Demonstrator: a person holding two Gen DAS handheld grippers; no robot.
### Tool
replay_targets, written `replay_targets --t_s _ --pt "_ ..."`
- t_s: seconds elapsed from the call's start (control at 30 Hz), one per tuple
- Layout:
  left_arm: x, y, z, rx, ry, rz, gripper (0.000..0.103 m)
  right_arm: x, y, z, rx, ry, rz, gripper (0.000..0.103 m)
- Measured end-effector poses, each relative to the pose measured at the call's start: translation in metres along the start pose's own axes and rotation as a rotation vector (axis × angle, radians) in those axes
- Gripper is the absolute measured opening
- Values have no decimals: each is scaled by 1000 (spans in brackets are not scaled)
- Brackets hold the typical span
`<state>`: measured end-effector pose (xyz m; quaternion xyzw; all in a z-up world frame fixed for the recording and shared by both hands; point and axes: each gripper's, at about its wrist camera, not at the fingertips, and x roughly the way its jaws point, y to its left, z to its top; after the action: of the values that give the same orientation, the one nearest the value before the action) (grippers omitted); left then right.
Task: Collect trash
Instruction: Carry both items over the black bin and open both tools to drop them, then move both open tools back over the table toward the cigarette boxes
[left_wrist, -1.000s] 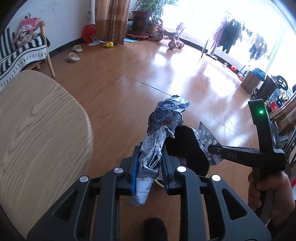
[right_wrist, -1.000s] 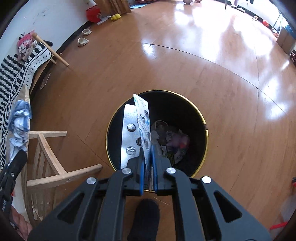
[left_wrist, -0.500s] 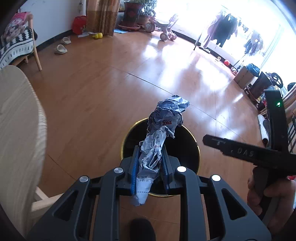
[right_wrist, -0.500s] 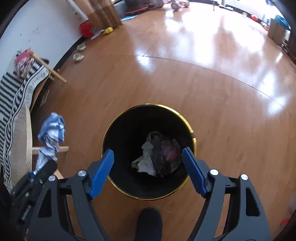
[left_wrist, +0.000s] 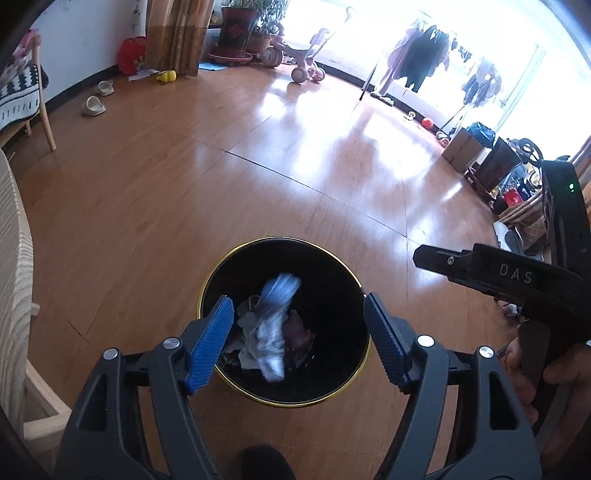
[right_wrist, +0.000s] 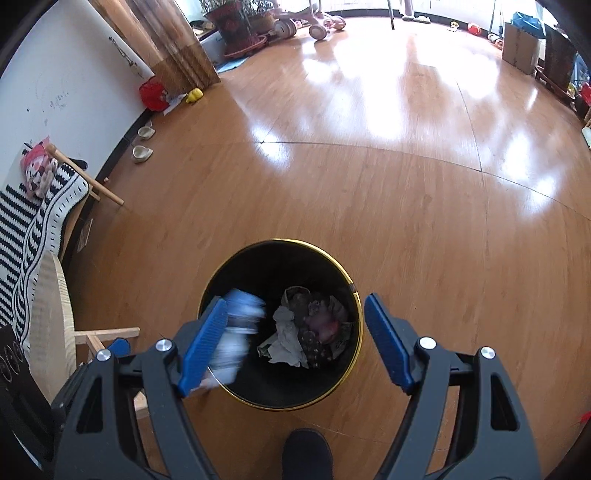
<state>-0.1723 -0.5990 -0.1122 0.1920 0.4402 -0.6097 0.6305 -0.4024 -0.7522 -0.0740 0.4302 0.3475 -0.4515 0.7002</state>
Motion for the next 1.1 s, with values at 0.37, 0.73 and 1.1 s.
replay_targets --t_s 0.37,0.73,1.1 --pt "-62 32 2 -65 -45 98 93 -12 78 -15 -172 -20 35 85" --pt "-208 146 -30 -214 -164 352 96 -49 266 -76 -483 -69 203 91" --pt "-350 279 -120 -438 -241 605 96 -63 460 -195 -798 8 373 91"
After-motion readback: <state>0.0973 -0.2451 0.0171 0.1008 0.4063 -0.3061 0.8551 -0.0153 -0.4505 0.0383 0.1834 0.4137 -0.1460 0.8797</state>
